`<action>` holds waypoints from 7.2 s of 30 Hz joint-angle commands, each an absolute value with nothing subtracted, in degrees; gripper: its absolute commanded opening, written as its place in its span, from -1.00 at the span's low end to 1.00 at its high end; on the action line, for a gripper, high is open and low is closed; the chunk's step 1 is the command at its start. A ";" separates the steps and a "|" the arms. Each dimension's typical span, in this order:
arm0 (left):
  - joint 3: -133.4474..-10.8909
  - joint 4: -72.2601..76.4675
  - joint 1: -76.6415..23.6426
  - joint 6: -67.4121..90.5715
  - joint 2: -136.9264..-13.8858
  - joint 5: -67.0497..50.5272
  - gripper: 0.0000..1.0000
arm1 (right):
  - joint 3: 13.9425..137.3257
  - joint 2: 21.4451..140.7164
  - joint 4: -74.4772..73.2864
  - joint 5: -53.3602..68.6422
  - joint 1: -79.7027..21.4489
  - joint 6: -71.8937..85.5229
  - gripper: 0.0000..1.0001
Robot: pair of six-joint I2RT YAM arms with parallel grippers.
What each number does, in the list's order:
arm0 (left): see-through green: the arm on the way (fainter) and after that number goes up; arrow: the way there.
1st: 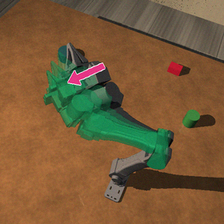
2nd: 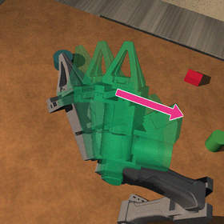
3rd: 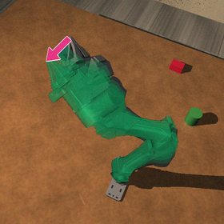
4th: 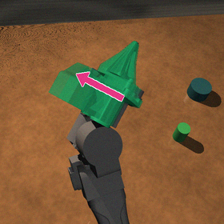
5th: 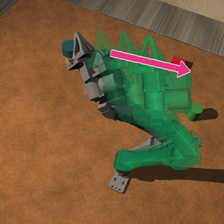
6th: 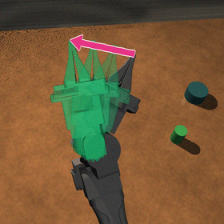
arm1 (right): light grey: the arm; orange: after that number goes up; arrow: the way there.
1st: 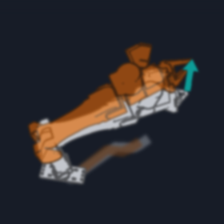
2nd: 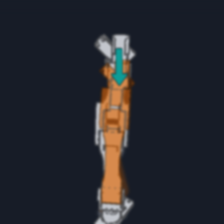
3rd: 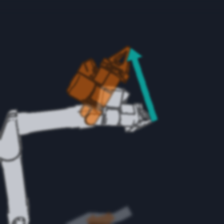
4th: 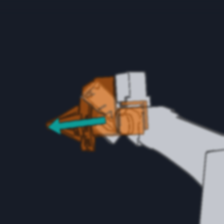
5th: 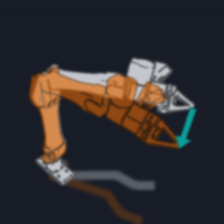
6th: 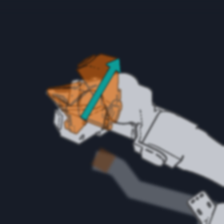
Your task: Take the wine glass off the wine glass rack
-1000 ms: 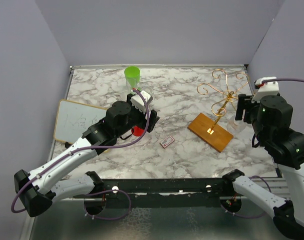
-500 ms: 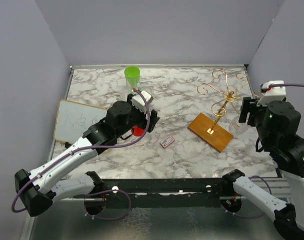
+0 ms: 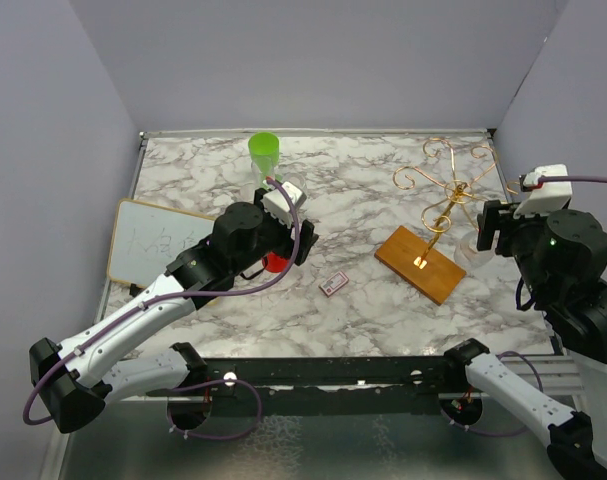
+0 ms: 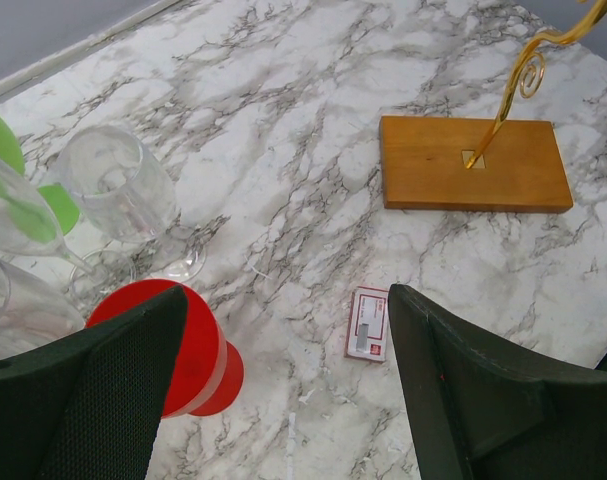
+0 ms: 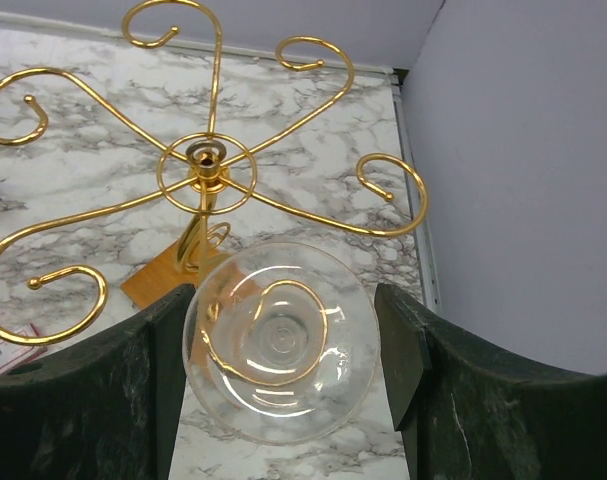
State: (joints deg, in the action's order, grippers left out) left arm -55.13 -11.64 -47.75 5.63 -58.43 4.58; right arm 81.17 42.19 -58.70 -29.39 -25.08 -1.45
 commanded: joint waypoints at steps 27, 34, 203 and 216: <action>-54.58 -10.46 -47.72 5.19 -58.01 5.83 0.67 | 81.72 49.02 -52.60 -38.95 -25.31 1.56 -0.21; -54.58 -10.49 -47.67 5.23 -58.10 5.81 0.67 | 82.23 51.73 -54.54 -44.35 -25.31 3.29 -0.22; -77.37 -66.80 -37.13 20.57 -76.58 5.57 0.04 | 78.08 31.26 -27.63 -8.72 -25.31 4.80 0.92; -91.52 -66.39 -37.09 17.47 -70.90 4.82 0.52 | 80.60 32.96 -35.32 -10.81 -25.30 4.93 1.00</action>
